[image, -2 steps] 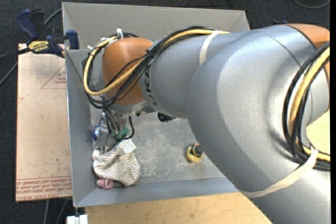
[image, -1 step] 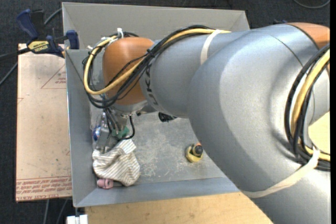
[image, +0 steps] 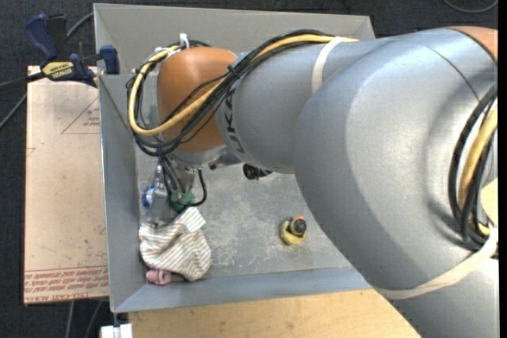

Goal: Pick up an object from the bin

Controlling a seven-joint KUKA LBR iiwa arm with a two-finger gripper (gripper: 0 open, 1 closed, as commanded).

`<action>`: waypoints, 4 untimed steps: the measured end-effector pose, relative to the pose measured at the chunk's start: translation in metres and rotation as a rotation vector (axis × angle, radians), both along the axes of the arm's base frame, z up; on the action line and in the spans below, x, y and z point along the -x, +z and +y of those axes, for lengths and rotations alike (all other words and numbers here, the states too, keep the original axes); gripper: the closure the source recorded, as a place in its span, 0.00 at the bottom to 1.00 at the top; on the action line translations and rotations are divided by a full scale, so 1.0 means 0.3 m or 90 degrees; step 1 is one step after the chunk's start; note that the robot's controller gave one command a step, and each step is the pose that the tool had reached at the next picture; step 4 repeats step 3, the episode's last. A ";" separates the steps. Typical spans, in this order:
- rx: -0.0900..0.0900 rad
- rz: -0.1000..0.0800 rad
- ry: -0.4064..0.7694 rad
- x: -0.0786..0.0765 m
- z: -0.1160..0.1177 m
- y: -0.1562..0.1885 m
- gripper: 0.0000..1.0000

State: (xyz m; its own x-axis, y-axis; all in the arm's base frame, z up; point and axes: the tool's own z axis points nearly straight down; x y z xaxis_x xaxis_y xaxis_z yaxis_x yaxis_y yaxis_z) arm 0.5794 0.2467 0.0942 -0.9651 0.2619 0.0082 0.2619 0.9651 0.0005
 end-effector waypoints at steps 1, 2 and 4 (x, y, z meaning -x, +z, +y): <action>-0.003 -0.007 0.000 -0.009 0.004 0.088 1.00; -0.003 -0.008 0.001 -0.011 0.005 0.112 1.00; -0.003 -0.007 0.001 -0.011 0.004 0.125 1.00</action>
Offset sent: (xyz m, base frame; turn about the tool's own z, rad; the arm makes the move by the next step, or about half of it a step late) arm -0.0001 0.0000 0.0152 0.0000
